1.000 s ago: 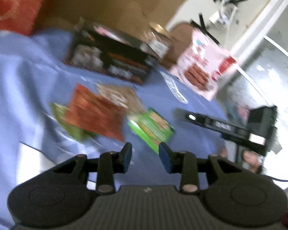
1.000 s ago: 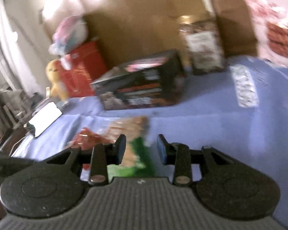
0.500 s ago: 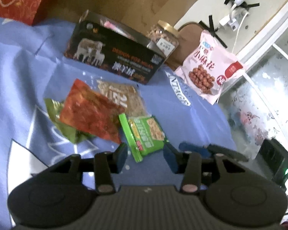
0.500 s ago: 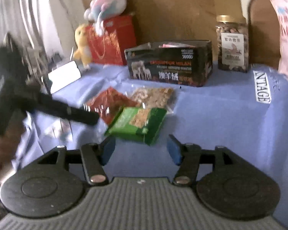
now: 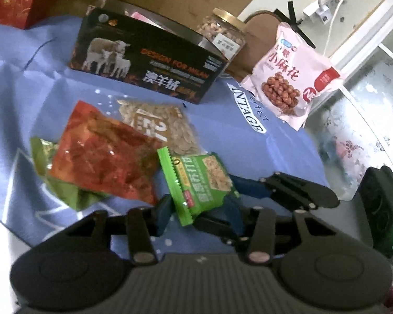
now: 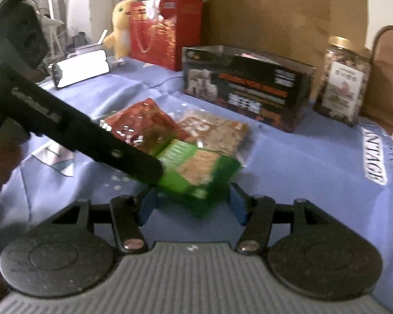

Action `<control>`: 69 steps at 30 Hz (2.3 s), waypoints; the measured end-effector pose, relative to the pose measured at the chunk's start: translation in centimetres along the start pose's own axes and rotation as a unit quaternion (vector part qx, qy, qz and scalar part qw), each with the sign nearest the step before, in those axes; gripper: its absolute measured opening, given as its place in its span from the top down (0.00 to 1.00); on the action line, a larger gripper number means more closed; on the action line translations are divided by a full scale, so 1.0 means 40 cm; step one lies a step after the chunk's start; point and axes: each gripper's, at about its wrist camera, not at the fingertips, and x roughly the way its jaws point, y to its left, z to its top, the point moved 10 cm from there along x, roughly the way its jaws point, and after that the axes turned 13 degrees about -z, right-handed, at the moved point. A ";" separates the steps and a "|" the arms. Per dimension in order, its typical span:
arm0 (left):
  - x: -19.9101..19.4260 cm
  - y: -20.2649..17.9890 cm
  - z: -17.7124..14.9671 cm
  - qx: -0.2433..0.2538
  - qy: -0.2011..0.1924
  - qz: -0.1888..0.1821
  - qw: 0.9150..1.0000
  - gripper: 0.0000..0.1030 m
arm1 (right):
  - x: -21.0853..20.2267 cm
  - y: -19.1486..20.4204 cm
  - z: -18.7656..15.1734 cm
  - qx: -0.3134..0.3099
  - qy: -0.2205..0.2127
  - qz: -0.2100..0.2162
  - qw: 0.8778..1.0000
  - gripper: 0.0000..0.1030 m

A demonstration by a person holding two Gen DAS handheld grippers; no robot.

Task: Organize snacks
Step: 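Reach to the green snack bag and grasp it with the left gripper, then carry the green snack bag over the black box and open the left gripper, then grasp the clear bag of nuts with the left gripper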

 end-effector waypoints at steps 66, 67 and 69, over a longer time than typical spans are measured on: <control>-0.147 0.090 0.073 0.027 -0.049 0.102 0.993 0.69 | 0.098 -0.039 0.083 0.322 0.078 0.097 0.939 0.74; -0.146 0.083 0.061 0.031 -0.043 0.097 0.994 0.69 | 0.081 -0.042 0.072 0.315 0.081 0.101 0.940 0.74; -0.154 0.071 0.057 0.043 -0.040 0.099 0.993 0.66 | 0.053 -0.047 0.061 0.290 0.078 0.097 0.949 0.73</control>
